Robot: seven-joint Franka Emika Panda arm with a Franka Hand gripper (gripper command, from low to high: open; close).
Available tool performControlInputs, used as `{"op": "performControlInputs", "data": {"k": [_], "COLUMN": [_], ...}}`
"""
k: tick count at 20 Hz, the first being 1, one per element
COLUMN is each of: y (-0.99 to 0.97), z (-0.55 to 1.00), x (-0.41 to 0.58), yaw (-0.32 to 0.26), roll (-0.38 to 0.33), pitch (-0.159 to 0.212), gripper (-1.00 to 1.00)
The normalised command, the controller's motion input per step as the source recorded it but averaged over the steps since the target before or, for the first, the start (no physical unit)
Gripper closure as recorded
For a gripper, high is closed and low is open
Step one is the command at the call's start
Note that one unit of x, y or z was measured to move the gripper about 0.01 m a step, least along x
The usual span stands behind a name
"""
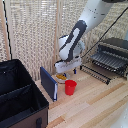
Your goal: Gently stretch your hand towards the oven tray's handle, obtaining a firm grip, and draw it cautiously out of the oven. Transition your grip to the hot dog bowl, gingerly seizing the edge, and elevate it from the surface. Hover the bowl over the tray, delicately lower it, and temper your grip, establishing the bowl's equilibrium.
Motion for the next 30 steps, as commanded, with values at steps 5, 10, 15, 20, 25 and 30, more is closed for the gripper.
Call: {"op": "performControlInputs", "data": {"k": [5,10,15,20,25,30], "y": [0.01,0.01,0.01,0.01,0.01,-0.01], "z": [-0.05,-0.01,0.00,0.05,0.51,0.86], "x": [0.000,-0.004,0.000,0.094,0.029,0.036], "yaw": [0.092,0.061,0.000,-0.065,-0.133,-0.114], "roll": [-0.007,-0.001,0.000,0.047,0.079,0.024], "pitch": [-0.002,0.001,-0.024,-0.052,-0.024,-0.054], "gripper": [1.00,1.00,1.00,1.00,1.00,1.00]}}
